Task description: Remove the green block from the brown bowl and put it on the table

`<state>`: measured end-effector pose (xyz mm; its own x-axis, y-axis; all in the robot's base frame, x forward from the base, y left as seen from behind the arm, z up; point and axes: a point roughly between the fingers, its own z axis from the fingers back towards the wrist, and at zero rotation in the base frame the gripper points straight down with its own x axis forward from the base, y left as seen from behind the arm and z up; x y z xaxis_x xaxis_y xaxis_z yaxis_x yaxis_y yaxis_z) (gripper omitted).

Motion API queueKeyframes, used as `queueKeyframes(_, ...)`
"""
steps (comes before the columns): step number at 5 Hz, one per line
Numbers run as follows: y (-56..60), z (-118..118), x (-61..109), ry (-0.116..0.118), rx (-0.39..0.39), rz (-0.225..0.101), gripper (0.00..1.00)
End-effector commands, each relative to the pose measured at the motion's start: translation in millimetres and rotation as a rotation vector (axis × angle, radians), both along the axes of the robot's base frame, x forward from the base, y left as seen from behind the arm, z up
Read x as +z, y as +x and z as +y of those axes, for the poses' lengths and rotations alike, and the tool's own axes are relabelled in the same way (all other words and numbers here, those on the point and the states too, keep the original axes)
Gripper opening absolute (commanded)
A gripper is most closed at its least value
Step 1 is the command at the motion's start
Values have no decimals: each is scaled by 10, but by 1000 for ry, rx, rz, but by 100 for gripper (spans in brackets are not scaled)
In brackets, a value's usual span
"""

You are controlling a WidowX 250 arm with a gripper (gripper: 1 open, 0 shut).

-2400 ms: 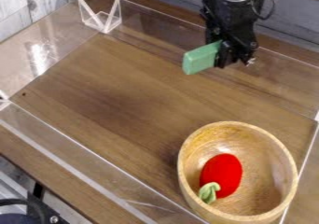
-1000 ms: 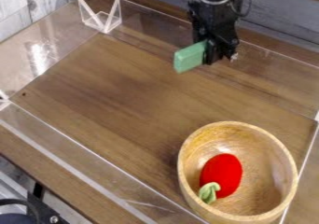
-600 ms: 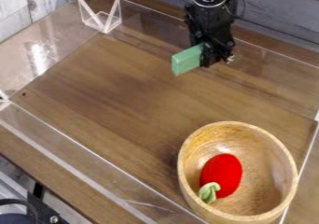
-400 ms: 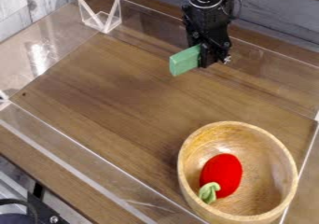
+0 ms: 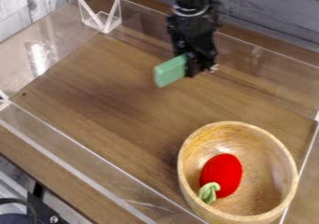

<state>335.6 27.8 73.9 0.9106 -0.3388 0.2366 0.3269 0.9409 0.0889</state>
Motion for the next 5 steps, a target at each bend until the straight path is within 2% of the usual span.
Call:
queueKeyframes(1,-189,216,150,4,57,-52,0)
queueKeyframes(2,-400,443,97,3,90,-41,0)
queueKeyframes(3,-495,584,53,-1,125,-36,0)
queueKeyframes(5,-556,796,-14,-9,193,-19,0)
